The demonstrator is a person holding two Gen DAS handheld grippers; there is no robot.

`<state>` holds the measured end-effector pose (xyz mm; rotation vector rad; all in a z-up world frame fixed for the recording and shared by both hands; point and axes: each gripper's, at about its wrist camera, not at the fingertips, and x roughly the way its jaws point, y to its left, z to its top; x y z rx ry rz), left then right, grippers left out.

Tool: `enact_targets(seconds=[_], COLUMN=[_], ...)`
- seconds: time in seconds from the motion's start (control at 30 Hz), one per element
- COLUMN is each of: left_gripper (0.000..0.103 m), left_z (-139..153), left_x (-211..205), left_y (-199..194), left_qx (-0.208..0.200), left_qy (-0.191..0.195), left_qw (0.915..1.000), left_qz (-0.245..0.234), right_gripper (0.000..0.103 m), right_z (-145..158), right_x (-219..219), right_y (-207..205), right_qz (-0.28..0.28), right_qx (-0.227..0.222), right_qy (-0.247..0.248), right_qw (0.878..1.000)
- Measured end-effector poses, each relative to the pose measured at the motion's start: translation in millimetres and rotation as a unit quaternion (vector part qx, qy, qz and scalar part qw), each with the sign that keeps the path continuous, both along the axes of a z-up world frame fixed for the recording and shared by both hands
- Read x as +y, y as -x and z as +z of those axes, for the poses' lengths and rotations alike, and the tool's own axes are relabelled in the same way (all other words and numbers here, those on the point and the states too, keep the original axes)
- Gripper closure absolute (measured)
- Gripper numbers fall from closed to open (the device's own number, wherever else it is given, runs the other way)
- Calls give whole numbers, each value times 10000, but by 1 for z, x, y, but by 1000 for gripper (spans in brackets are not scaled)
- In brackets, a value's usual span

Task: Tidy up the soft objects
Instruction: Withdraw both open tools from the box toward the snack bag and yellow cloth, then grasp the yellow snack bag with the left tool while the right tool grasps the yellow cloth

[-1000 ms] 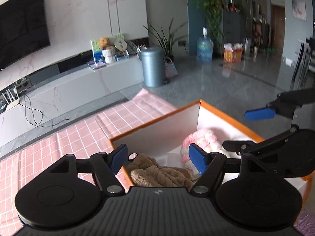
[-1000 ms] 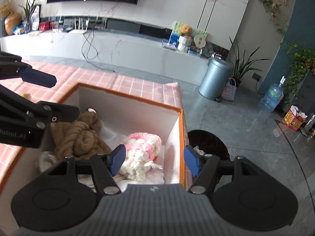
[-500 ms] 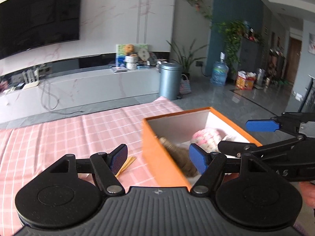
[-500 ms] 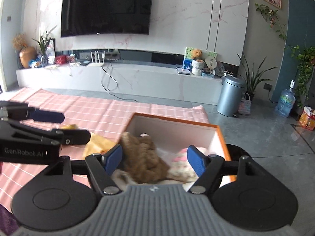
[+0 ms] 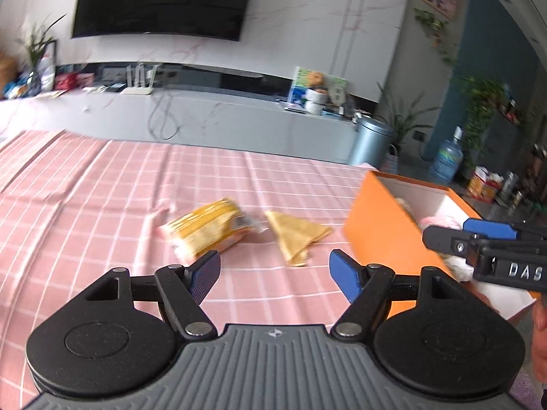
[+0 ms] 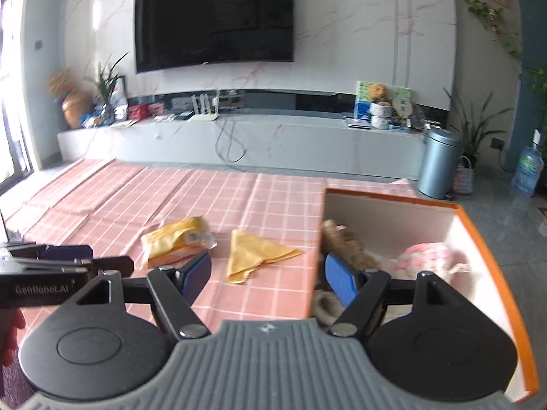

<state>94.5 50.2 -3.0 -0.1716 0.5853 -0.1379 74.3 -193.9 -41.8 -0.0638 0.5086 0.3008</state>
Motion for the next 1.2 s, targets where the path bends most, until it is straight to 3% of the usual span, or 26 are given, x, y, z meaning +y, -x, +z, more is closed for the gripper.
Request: enact_targets(seconds=[0.13,0.43,0.93,1.07,1.2], left_gripper=[17,14,13,13,13], left_z=[-10,-37,-61,-63,-66], left_x=[22,47,65,64,60], left_y=[3,0,-60,-83,-110], left_qx=[3,51,312,356,353], left_qy=[142,148,-57,-344,-794], left_qw=[9998,9997,9995,9986,9932], left_qz=[156,176,-15,-165,-770], right_gripper=[30,30,30,30,30], right_z=[-15,-40,-54,-61,-69], right_x=[27,56,87,93,97], right_y=[0,-32,-101,-118,-137], right_qz=[195,375,260,175,36], right_qx=[-34,321,649,814,995], right_qy=[416,698,858,794,699], right_qw=[9989,9963,9939,9934,9926])
